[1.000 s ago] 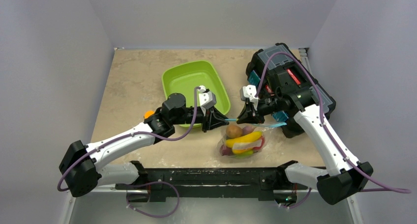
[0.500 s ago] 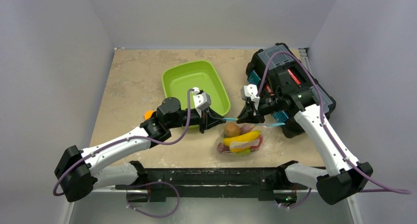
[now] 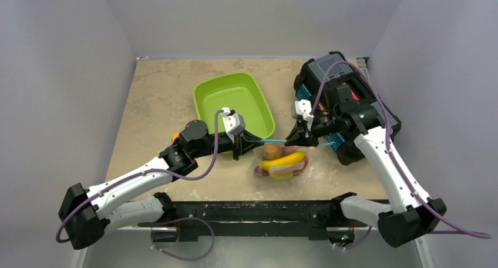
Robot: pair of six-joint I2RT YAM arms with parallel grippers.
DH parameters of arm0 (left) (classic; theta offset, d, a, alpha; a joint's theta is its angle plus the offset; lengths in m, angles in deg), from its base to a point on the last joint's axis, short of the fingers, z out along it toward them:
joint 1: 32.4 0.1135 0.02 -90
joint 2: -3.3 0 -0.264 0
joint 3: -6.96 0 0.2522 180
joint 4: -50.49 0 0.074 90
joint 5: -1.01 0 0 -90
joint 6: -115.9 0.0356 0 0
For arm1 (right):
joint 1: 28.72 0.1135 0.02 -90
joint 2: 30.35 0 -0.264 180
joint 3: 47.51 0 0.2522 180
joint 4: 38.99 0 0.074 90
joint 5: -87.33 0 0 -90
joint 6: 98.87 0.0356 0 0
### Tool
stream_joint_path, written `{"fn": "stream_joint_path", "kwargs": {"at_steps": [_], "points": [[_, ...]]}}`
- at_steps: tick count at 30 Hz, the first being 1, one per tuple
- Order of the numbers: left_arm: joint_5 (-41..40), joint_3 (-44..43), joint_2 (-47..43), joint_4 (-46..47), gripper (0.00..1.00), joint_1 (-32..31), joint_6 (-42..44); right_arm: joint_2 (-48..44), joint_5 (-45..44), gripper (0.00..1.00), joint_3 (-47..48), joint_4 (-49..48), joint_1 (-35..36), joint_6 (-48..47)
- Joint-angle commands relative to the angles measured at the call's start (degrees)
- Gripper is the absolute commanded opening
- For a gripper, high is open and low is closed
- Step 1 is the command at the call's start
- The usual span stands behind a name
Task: Open the zip-top bag and remove the fake food
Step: Unzip the zipper food storage bag at the center of the board.
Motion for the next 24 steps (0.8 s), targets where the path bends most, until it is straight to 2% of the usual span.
{"fn": "stream_joint_path", "kwargs": {"at_steps": [1,24], "points": [[-2.37,1.04,-3.36,-0.41,0.0,0.91,2.41,-1.46,0.04,0.0,0.47,0.99,-1.27,-0.75],[-4.59,4.69,-11.23,-6.07,0.0,2.32,4.45,-2.06,-3.32,0.0,0.23,4.44,-3.6,-4.64]]}}
